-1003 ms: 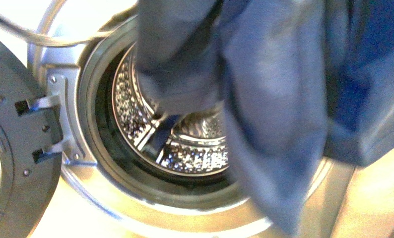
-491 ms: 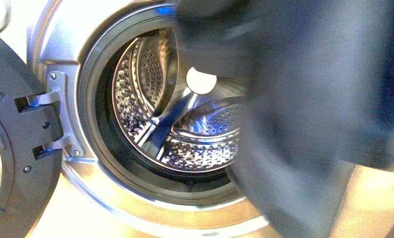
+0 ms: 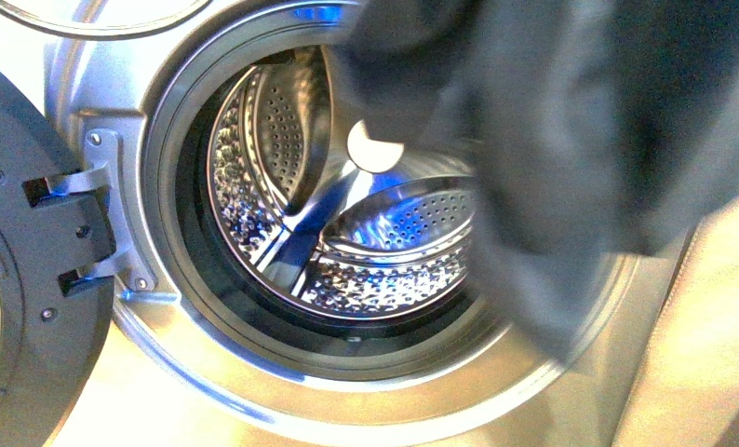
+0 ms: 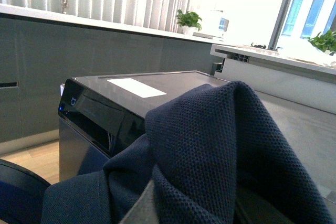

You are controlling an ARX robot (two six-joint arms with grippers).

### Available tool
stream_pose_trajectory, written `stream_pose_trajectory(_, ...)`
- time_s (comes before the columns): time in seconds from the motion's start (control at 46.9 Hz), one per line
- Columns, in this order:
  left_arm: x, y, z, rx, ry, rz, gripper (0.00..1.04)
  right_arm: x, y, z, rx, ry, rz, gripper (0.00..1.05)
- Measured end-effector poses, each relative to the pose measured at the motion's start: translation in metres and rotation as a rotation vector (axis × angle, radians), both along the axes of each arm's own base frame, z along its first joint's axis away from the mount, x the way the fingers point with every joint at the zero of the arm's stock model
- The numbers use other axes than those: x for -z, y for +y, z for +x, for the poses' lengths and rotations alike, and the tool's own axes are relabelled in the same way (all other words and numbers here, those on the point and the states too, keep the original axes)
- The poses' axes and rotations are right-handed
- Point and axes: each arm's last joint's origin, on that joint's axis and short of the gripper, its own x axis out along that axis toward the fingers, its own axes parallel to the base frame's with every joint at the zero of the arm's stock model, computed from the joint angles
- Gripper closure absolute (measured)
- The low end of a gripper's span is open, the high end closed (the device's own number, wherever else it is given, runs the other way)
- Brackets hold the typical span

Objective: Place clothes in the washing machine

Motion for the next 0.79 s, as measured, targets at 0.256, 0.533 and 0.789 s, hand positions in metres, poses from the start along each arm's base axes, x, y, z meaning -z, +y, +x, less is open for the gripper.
stream_pose_trajectory(0.256,0.009,0.005,-0.007,0.008,0.009,0.002,0.07,0.000,0.000,0.000,0.000,-0.002,0.001,0.50)
stream_pose_trajectory(0.533,0.020,0.041,-0.007,-0.066,0.016,0.002,0.40,0.000,0.000,0.000,-0.003,-0.002,0.002,0.05)
stream_pose_trajectory(0.789,0.033,0.075,0.000,-0.150,0.037,-0.001,0.73,0.000,0.000,0.000,-0.003,-0.003,0.002,0.07)
